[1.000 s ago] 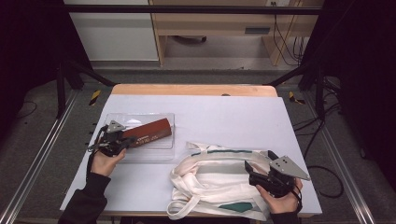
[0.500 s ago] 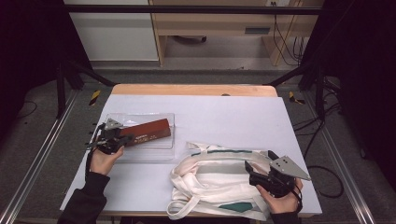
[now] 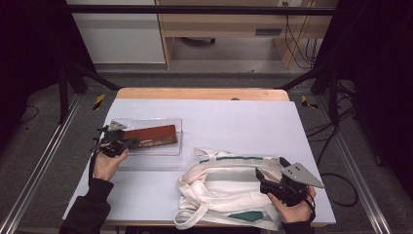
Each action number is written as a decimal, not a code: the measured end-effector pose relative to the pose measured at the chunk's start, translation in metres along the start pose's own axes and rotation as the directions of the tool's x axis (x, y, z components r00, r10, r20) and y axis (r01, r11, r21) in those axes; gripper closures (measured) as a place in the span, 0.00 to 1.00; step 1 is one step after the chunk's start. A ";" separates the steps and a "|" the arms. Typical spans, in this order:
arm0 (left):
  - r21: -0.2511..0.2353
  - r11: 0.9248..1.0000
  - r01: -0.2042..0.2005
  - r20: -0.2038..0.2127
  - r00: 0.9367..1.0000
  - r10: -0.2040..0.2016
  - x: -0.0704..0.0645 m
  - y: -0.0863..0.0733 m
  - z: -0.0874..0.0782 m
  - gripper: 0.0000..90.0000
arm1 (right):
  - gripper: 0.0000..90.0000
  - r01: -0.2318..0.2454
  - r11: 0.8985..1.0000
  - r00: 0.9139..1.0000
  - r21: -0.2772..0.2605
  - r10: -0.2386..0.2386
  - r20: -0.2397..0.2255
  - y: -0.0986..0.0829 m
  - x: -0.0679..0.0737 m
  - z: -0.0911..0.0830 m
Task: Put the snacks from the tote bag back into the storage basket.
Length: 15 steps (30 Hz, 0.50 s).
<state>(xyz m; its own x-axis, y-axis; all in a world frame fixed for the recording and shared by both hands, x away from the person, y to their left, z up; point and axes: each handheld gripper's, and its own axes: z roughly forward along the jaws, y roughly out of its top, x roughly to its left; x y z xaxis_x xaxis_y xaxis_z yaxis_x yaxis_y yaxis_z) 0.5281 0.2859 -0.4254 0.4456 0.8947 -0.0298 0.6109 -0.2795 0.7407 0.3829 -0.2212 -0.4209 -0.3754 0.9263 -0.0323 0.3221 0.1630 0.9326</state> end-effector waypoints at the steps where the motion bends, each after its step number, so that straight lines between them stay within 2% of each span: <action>1: -0.001 1.000 0.003 0.002 1.000 -0.003 0.000 0.000 0.000 1.00 | 0.15 0.000 1.000 1.000 0.000 0.000 0.000 0.000 0.000 0.000; 9: 0.005 1.000 -0.010 -0.005 1.000 0.011 0.003 0.005 0.001 1.00 | 0.15 -0.001 1.000 1.000 -0.001 0.001 0.000 0.000 0.000 0.000; 15: 0.009 1.000 -0.007 0.027 1.000 0.007 0.009 0.007 0.002 1.00 | 0.15 -0.003 1.000 1.000 0.002 0.003 0.002 0.000 -0.001 0.000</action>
<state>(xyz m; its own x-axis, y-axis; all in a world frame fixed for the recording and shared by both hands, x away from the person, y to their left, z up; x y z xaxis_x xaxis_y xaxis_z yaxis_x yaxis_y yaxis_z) 0.5376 0.2915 -0.4223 0.4669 0.8833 -0.0427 0.6133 -0.2887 0.7352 0.3832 -0.2217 -0.4213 -0.3725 0.9276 -0.0305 0.3252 0.1612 0.9318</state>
